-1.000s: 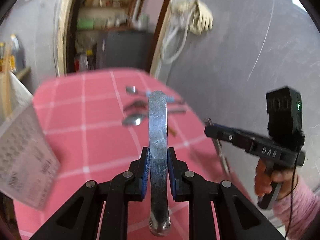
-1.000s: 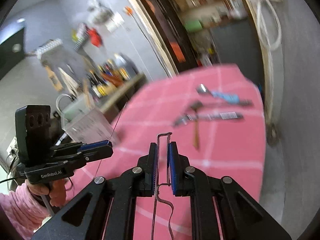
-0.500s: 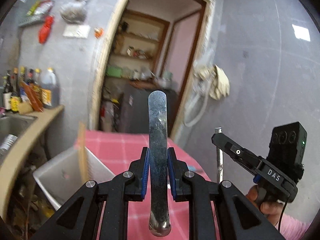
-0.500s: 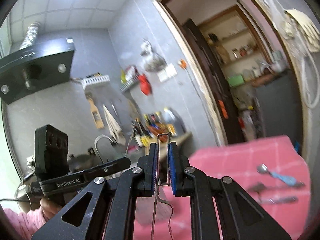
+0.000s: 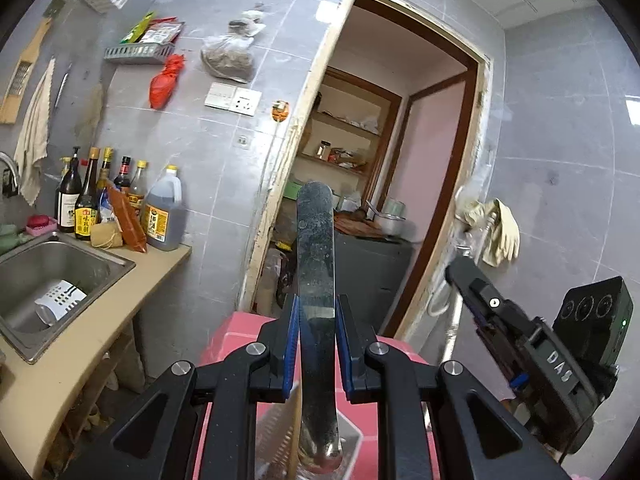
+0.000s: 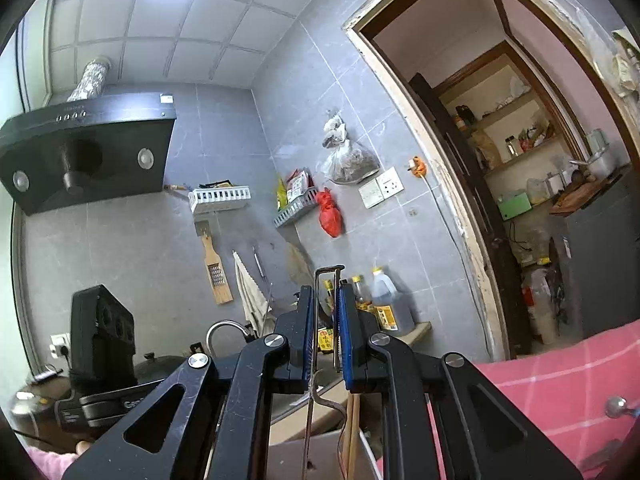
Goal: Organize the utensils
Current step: 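Lower the knife into the basket and open the left gripper while the right gripper releases the peeler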
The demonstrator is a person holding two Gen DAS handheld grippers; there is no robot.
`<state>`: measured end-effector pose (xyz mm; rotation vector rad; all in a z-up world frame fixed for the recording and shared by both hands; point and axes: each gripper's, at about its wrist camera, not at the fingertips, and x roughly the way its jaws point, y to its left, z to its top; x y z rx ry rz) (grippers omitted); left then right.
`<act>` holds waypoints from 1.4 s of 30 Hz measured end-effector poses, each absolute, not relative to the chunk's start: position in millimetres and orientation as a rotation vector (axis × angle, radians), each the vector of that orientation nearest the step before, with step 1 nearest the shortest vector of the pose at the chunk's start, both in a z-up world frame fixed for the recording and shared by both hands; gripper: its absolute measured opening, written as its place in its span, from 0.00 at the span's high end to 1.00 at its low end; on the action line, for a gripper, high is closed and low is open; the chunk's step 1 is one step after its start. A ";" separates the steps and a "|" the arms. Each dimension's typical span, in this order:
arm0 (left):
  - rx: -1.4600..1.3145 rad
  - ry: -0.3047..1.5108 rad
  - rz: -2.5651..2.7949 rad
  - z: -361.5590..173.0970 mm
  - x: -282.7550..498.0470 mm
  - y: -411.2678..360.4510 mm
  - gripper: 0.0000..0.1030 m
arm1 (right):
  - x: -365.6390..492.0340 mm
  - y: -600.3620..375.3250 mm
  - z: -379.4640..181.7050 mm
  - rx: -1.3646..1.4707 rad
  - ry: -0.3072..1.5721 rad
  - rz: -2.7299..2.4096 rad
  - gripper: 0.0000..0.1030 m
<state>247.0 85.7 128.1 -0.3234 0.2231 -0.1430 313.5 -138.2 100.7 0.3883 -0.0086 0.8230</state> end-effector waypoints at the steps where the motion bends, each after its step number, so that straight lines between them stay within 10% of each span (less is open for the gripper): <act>1: -0.321 0.216 -0.141 124.9 249.2 86.8 0.84 | 316.5 -132.7 96.4 0.384 -0.012 0.820 0.89; 42: -0.235 0.003 -0.136 61.5 208.9 94.0 0.84 | 300.7 -117.6 48.3 0.097 0.088 0.864 0.89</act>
